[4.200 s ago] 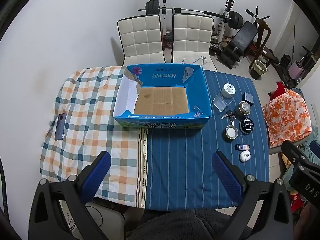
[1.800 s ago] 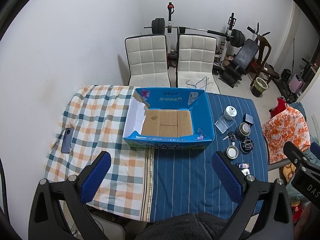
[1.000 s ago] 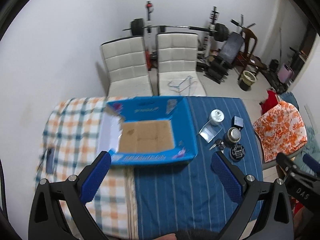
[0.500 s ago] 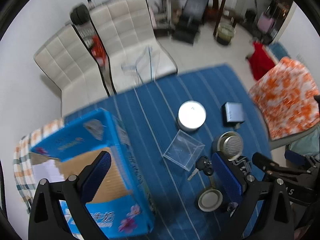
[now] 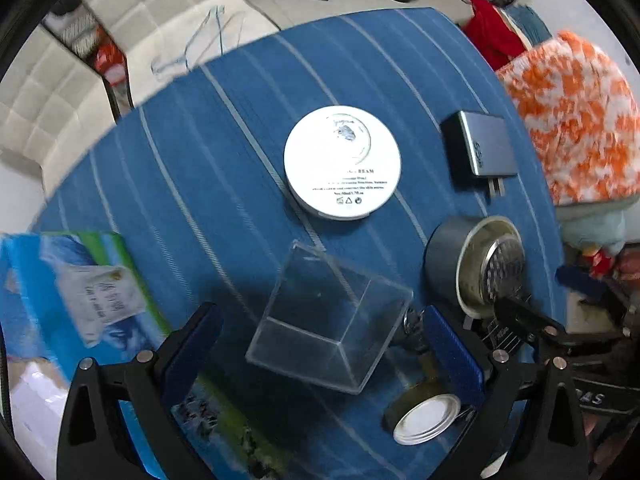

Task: Organize rigid objects
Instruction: 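Grasp the clear plastic box with the left gripper while the right grasps the metal strainer cup, then carry the clear box and strainer cup into the blue box with both grippers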

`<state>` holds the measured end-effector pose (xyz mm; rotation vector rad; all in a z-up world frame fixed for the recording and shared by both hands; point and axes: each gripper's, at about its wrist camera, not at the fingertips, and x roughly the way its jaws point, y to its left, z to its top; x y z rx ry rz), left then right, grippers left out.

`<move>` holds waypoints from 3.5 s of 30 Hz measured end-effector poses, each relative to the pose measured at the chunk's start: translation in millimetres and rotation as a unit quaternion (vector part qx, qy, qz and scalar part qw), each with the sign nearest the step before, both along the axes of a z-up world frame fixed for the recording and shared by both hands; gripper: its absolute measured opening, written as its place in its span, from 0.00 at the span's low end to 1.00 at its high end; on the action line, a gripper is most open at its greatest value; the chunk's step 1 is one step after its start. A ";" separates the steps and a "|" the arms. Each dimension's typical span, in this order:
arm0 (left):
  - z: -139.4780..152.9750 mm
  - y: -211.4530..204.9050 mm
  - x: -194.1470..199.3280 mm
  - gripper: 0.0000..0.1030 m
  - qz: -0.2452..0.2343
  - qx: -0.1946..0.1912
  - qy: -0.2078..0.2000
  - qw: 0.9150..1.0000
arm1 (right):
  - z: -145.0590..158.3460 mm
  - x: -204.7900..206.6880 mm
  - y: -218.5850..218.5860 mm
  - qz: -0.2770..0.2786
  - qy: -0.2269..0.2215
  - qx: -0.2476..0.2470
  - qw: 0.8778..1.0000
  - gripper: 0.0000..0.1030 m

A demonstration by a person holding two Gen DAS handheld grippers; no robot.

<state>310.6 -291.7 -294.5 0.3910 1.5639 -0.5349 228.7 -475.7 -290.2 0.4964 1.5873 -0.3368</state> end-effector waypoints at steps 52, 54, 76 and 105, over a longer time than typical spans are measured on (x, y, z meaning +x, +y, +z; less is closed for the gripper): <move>-18.2 4.3 -40.7 0.62 0.096 0.065 -0.030 0.993 | -20.8 10.5 -12.7 -0.023 0.001 0.006 1.000 0.71; -6.3 0.9 -46.7 0.62 0.096 0.059 -0.038 0.993 | -14.6 3.3 -20.0 -0.026 -0.004 0.003 1.000 0.71; 132.0 68.5 -79.6 0.62 0.153 -0.011 -0.143 0.978 | 108.7 -55.4 36.3 0.067 -0.093 -0.010 0.993 0.71; 77.9 354.7 10.3 0.62 0.285 -0.022 -0.070 0.956 | 108.6 81.9 363.1 0.195 -0.123 0.069 0.971 0.71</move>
